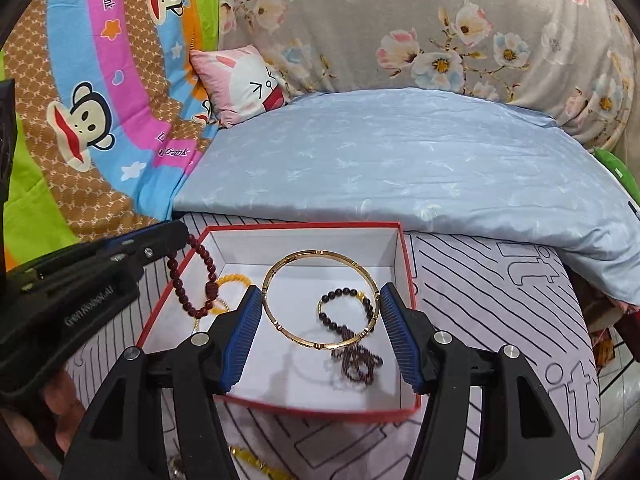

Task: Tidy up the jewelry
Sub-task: 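Carry the held bracelet and bangle over the red box with both tools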

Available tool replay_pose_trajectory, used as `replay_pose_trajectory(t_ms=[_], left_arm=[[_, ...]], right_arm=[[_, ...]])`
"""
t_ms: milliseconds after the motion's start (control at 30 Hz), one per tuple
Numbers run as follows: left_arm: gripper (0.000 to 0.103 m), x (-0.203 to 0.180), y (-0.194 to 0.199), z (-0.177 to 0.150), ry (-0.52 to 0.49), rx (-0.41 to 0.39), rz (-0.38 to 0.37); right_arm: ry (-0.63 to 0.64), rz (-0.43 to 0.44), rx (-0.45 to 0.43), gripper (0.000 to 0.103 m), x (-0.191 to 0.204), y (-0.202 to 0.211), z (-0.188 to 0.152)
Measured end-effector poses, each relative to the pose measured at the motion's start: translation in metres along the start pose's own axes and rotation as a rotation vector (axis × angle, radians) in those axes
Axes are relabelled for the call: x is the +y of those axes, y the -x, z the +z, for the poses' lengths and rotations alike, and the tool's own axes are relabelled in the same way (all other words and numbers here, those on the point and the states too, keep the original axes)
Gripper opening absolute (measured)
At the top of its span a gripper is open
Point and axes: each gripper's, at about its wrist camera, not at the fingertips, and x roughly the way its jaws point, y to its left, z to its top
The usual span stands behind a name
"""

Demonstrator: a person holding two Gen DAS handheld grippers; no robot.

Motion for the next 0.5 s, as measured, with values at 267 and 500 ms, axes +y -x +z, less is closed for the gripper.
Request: replay_pose_trajectory(t_ms=[267, 500], left_arm=[[0.007, 0.008, -0.043, 0.004, 0.004, 0.044, 0.025], [0.007, 0.012, -0.063, 0.0, -0.003, 0.065, 0.041]], right_arm=[[0.01, -0.021, 0.032, 0.059, -0.002, -0.037, 0.01], [0.01, -0.025, 0.059, 0.059, -0.002, -0.058, 0.008]])
